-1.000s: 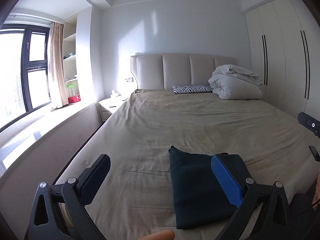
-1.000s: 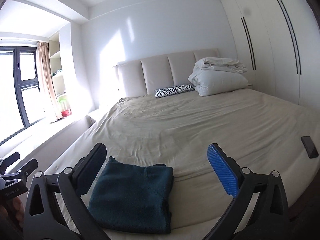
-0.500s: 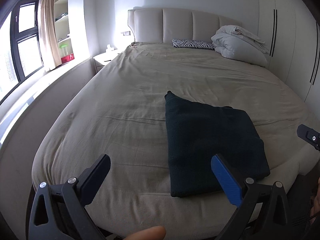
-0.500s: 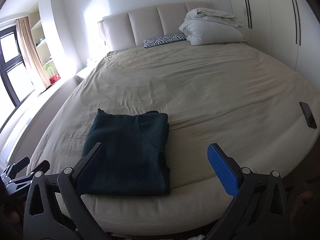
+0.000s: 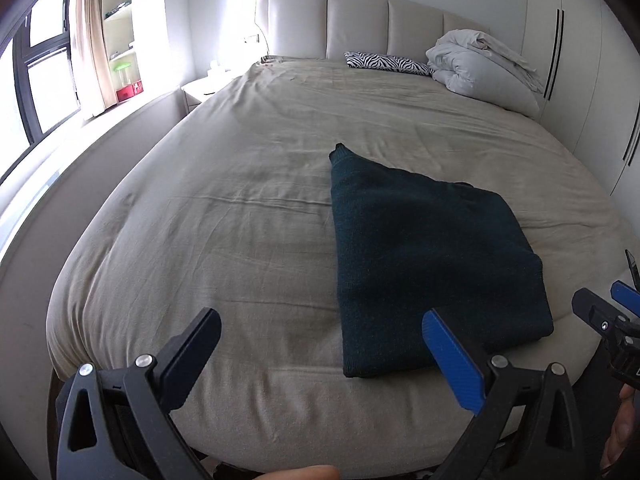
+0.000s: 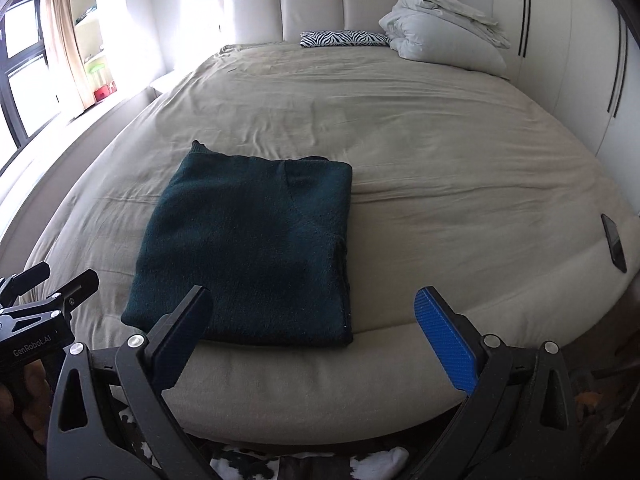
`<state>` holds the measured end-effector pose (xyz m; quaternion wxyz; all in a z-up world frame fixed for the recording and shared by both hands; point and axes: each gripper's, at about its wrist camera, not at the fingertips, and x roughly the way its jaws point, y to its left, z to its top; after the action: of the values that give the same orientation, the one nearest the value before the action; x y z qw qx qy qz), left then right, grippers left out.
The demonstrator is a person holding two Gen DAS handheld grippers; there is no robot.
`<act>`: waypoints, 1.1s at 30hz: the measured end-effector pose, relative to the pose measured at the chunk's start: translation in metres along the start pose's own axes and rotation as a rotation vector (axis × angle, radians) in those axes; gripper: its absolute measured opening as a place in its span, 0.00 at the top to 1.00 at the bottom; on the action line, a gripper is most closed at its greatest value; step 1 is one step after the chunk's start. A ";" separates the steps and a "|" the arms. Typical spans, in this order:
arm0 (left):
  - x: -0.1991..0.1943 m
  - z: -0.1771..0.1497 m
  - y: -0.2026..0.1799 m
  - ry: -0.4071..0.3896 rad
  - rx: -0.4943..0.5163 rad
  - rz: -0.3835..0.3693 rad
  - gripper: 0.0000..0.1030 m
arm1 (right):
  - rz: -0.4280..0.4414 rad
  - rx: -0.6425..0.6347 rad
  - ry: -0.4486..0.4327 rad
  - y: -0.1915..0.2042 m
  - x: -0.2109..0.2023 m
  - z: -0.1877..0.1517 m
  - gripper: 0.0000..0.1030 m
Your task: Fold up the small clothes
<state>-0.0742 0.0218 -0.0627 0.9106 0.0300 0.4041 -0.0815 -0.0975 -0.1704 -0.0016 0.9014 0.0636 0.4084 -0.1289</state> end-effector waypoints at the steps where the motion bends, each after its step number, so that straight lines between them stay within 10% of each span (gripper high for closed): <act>1: 0.001 0.000 0.000 0.002 -0.001 0.000 0.00 | -0.001 0.003 0.005 0.000 0.002 -0.001 0.00; 33: 0.005 0.000 0.004 0.015 -0.008 -0.005 0.00 | 0.005 0.026 0.068 0.005 0.023 -0.006 0.00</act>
<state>-0.0699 0.0249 -0.0662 0.9074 0.0260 0.4114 -0.0821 -0.0859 -0.1687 -0.0221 0.8865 0.0803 0.4369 -0.1298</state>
